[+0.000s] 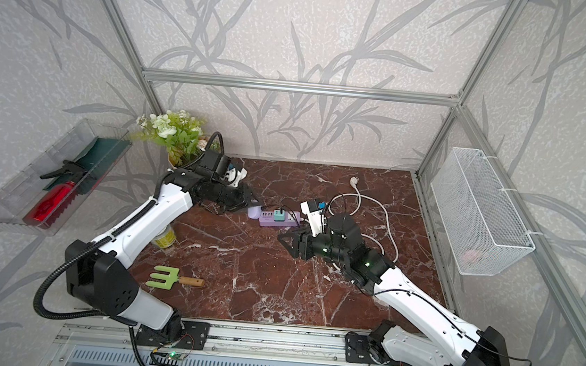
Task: Charge the bluetooth headset
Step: Place the bluetooth headset at the center of the board.
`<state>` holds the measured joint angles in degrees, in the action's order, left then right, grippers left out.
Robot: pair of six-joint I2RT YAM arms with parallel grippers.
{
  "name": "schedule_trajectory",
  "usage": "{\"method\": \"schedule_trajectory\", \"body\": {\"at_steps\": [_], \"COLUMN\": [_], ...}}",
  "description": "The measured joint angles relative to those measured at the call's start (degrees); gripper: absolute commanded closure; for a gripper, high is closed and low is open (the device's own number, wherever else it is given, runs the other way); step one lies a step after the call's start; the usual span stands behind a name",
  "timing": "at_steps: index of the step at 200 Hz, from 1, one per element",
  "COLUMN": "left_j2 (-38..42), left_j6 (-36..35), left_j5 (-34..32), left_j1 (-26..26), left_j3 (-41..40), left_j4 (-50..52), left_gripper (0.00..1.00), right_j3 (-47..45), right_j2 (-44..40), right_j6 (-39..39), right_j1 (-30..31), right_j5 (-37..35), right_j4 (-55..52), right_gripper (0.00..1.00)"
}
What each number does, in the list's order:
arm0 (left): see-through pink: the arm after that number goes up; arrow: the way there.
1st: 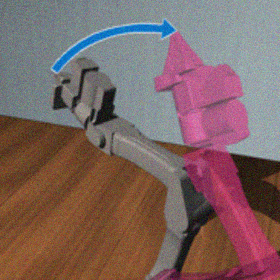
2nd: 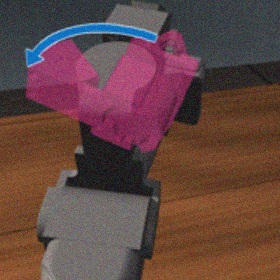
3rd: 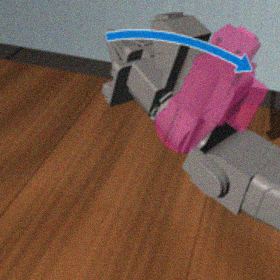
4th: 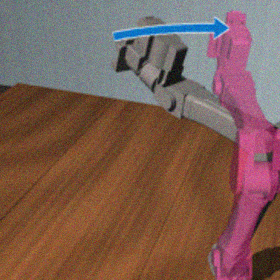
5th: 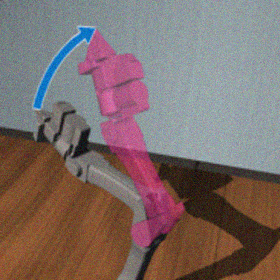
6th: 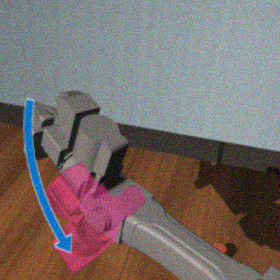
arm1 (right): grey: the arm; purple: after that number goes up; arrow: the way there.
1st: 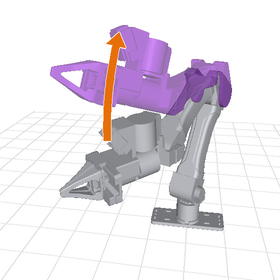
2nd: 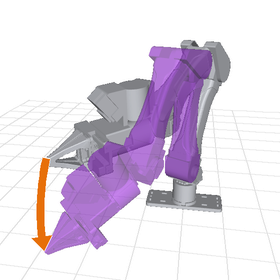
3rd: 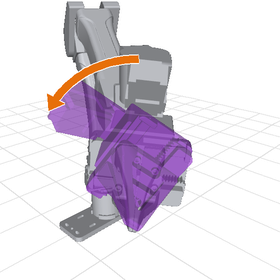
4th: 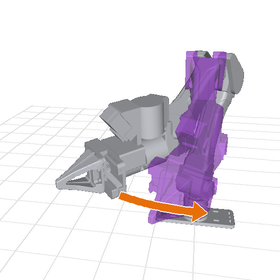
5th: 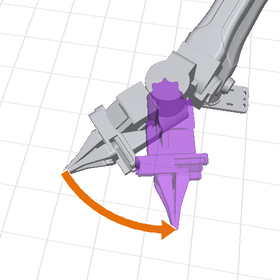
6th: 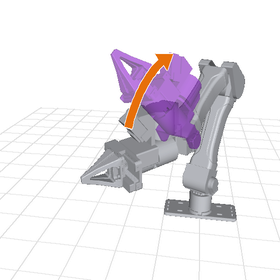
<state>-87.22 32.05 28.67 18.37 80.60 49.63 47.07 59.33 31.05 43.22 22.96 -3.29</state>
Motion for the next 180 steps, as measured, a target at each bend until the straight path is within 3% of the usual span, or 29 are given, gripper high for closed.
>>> {"method": "schedule_trajectory", "body": {"at_steps": [73,180], "left_j2": [-5.9,-15.87], "left_j6": [-3.65,-2.45], "left_j5": [-10.93,-16.9], "left_j1": [1.99,3.23], "left_j3": [-12.26,-16.41], "left_j4": [10.78,-4.66], "left_gripper": [1.0,1.0], "right_j3": [0.07,-5.49], "right_j2": [-9.79,-7.78], "right_j6": [-3.72,-2.58], "right_j1": [-4.28,-11.02], "right_j5": [-1.68,-3.04], "right_j4": [-7.04,-7.1], "right_gripper": [0.3,0.27]}}
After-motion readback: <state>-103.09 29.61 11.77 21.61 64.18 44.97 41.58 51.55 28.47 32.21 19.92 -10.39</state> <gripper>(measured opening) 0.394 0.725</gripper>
